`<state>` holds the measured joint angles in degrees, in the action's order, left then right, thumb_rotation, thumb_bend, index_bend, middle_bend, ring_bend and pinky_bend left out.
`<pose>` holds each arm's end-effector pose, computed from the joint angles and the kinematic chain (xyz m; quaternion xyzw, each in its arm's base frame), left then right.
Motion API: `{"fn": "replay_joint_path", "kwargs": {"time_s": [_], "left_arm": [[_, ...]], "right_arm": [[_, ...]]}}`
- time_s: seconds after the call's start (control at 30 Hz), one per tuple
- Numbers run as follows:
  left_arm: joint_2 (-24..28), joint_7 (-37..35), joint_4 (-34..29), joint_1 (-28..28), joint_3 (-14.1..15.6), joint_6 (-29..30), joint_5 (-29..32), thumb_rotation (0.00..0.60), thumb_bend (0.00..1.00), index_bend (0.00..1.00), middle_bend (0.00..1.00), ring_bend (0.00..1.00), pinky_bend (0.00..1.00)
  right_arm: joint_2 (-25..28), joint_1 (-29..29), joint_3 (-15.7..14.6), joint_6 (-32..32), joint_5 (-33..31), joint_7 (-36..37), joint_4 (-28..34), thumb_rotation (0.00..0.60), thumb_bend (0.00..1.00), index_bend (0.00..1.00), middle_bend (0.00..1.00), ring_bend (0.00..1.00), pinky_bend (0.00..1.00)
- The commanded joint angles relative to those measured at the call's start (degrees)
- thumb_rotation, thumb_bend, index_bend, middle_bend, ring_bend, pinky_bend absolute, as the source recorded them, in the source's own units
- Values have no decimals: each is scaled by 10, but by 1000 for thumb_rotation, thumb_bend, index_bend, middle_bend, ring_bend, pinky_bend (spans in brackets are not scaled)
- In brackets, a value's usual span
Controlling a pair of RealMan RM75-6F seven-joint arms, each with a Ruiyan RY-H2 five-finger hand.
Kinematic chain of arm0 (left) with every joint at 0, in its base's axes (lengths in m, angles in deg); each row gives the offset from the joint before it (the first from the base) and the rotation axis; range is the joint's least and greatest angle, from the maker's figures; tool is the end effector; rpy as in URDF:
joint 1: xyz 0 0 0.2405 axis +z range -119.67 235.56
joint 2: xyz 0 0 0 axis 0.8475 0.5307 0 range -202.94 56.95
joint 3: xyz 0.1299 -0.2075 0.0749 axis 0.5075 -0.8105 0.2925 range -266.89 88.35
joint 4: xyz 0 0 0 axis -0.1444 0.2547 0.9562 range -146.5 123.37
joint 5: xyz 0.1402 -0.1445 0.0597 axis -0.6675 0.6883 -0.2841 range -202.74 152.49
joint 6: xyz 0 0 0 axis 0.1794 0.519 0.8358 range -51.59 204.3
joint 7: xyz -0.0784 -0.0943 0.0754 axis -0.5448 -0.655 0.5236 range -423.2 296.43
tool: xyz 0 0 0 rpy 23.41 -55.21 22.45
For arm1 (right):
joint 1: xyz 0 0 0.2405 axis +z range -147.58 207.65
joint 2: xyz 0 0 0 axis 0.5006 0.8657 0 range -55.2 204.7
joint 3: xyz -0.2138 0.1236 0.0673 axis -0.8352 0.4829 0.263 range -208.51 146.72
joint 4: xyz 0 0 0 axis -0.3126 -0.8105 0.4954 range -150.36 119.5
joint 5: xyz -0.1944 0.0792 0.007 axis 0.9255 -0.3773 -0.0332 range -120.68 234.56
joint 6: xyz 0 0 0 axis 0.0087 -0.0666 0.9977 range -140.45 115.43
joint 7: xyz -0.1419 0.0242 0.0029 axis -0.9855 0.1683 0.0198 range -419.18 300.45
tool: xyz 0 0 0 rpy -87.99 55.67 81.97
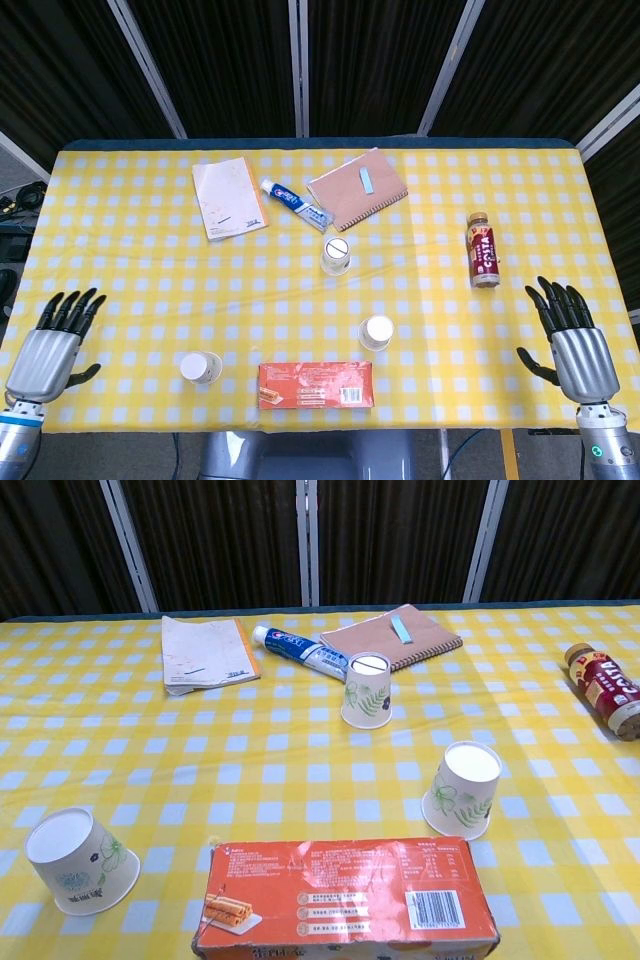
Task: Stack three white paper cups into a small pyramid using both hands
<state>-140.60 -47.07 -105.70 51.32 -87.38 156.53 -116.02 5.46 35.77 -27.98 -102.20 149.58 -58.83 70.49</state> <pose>-0.2923 0.1689 0.1104 -0.6969 -0.3357 -0.3107 0.5523 -0.3020 -0.1855 0.1439 0.6153 -0.3314 0.4338 0.5687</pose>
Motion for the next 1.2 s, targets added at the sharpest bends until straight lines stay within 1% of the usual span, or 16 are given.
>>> {"fn": "replay_joint_path", "kwargs": {"time_s": [0.03,0.13,0.33,0.43,0.57,0.67,0.8,0.9,1.07,1.2], "left_arm": [[-29,42,-6,-26,17,-44,-25,600,137,0,0,0,0],[-44,66,-15,-38,23,-68,-33,600,179,4,0,0,0],[-62,109,-37,-55,27,-103,-30,600,188,17,0,0,0],[-71,125,-44,-60,28,-111,-28,600,226,33,0,0,0],[-79,140,-55,-69,27,-128,-19,600,241,55,0,0,0],[-84,147,-63,-76,24,-142,-9,600,270,103,0,0,0],[-88,157,-67,-84,23,-156,1,600,272,141,0,0,0],[-94,166,-69,-89,20,-163,9,600,308,208,0,0,0],[-102,174,-70,-95,17,-170,20,600,403,325,0,0,0],[-103,167,-73,-99,18,-166,16,600,416,374,0,0,0]], "right_arm": [[2,-1,0,-1,-1,3,1,600,129,11,0,0,0],[4,-1,2,-3,-2,6,1,600,129,11,0,0,0],[5,-2,2,-2,-2,9,1,600,129,11,0,0,0],[5,-2,2,-3,-2,10,1,600,129,11,0,0,0],[6,-2,2,-3,-2,11,1,600,129,11,0,0,0],[6,-2,2,-4,-2,12,1,600,129,10,0,0,0],[6,-2,3,-4,-2,13,1,600,129,11,0,0,0],[7,-3,4,-5,-4,16,1,600,129,11,0,0,0],[8,-3,4,-4,-4,19,1,600,128,11,0,0,0],[8,-3,5,-5,-4,20,1,600,129,11,0,0,0]]}}
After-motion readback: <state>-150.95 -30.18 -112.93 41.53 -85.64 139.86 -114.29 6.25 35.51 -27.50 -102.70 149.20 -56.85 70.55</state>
